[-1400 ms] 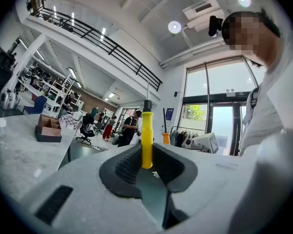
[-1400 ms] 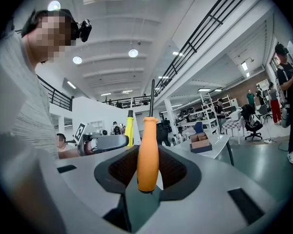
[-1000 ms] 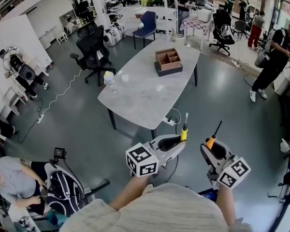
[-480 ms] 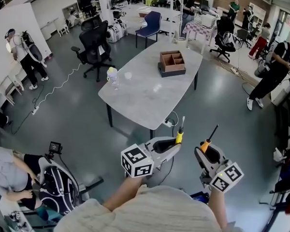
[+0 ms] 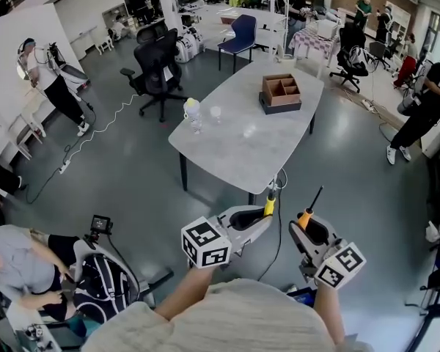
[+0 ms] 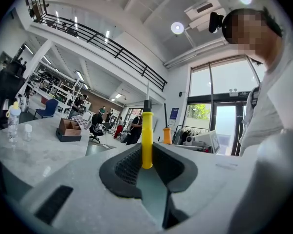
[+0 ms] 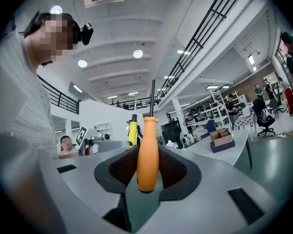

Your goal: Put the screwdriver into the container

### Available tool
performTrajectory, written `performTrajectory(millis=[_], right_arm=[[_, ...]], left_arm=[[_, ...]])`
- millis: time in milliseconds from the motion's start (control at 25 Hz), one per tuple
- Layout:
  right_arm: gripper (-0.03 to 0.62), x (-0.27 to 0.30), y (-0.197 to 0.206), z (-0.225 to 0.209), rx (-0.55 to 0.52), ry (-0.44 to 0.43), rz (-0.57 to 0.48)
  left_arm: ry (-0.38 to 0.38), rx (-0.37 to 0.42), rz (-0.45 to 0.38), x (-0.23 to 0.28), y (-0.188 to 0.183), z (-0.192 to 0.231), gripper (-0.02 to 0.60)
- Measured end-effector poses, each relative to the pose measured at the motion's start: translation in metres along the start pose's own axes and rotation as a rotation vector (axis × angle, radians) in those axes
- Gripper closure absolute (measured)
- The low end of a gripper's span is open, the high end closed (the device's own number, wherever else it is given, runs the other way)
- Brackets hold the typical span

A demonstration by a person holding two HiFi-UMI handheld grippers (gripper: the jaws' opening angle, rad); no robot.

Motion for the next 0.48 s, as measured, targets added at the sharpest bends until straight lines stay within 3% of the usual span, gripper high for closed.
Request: performTrajectory(millis=[480], right_arm=[[0.470,0.015,0.008,0.028,-0.003,0.022,-0.005]], left_arm=[[0.026,0.004,0.008,-0.027,0.002,0.006,0.508]])
Point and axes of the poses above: the fingertips, and each gripper's own axes: x forward along the fingers, z to its left, y out of its underside, the point moved 8 cm from there along -x, backward along the fingers, and after that the axes turned 1 degree about y, right-handed, at the moved point
